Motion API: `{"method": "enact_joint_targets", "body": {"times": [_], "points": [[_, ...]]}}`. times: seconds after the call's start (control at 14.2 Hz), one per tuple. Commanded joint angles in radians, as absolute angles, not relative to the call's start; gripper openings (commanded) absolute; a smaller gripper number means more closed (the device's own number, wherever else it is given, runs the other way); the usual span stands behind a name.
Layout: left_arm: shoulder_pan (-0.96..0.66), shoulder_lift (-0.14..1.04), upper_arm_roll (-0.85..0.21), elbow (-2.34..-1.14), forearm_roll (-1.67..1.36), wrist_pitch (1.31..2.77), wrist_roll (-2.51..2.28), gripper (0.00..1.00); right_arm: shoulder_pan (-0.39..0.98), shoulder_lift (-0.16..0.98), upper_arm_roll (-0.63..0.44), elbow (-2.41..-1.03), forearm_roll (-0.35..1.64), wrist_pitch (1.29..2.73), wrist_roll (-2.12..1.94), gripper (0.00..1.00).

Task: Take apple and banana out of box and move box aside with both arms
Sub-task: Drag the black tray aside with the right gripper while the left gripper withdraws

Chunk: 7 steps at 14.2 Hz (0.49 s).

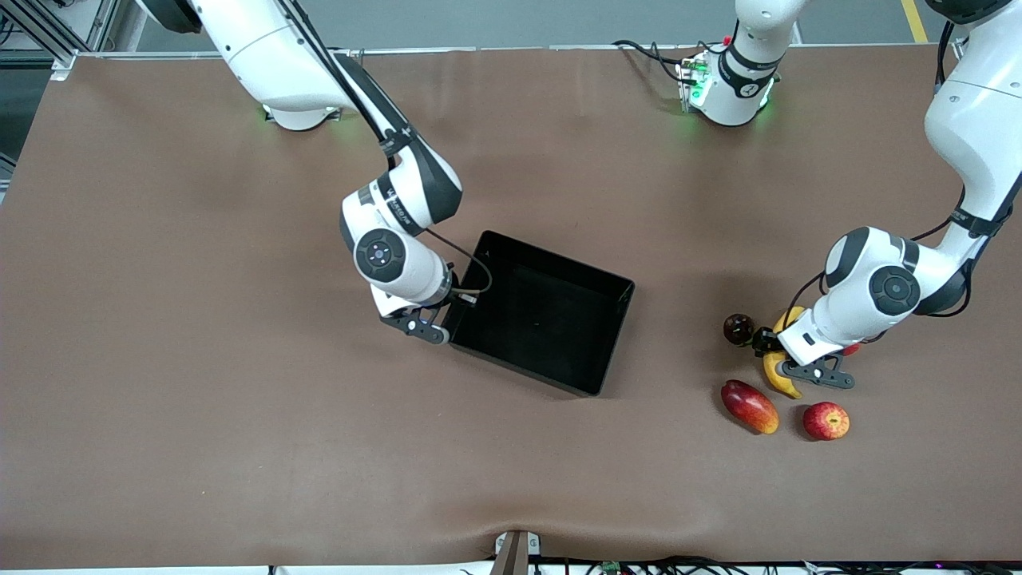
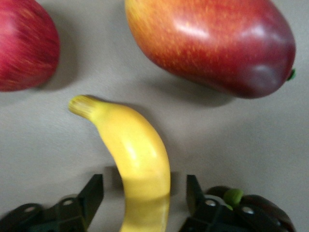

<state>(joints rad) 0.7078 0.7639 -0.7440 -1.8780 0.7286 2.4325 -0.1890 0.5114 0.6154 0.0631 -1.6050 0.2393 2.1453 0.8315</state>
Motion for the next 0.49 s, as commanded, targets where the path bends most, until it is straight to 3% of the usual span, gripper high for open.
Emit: {"method": "enact_joint_targets", "body": {"times": [0.0, 0.21, 0.42], "points": [[0.721, 0.674, -0.787, -1.890, 0.755, 2.386, -0.190, 1.00, 0.442, 0.578, 0.069, -1.525, 0.250, 1.958, 0.754, 0.00], [0.721, 0.605, -0.879, -1.835, 0.753, 2.234, -0.189, 1.00, 0.365, 0.523, 0.069, -1.514, 0.250, 1.869, 0.643, 0.00], [0.721, 0.584, -0.975, -1.703, 0.752, 2.021, -0.189, 1.00, 0.264, 0.468, 0.067, -1.519, 0.250, 1.784, 0.507, 0.00]]}}
